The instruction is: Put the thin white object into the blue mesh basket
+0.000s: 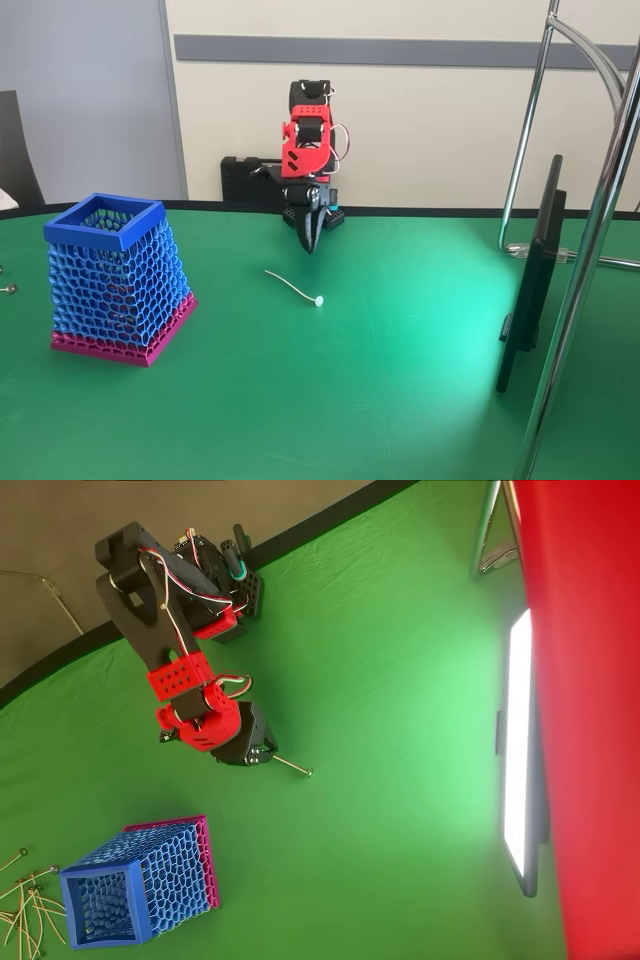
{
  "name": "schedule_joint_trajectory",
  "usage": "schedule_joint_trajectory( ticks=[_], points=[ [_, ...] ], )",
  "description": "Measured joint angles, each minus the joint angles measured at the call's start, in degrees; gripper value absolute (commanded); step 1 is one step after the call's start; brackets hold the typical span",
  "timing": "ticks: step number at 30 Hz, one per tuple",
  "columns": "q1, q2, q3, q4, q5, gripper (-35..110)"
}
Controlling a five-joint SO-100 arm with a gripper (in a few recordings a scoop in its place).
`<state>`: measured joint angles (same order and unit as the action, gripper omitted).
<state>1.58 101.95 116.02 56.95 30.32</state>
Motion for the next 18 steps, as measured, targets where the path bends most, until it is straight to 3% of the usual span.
schedule_joint_trajectory(
  ticks=[18],
  points=[
    [-0.44,-25.4,-21.36,6.59,6.86,16]
  ],
)
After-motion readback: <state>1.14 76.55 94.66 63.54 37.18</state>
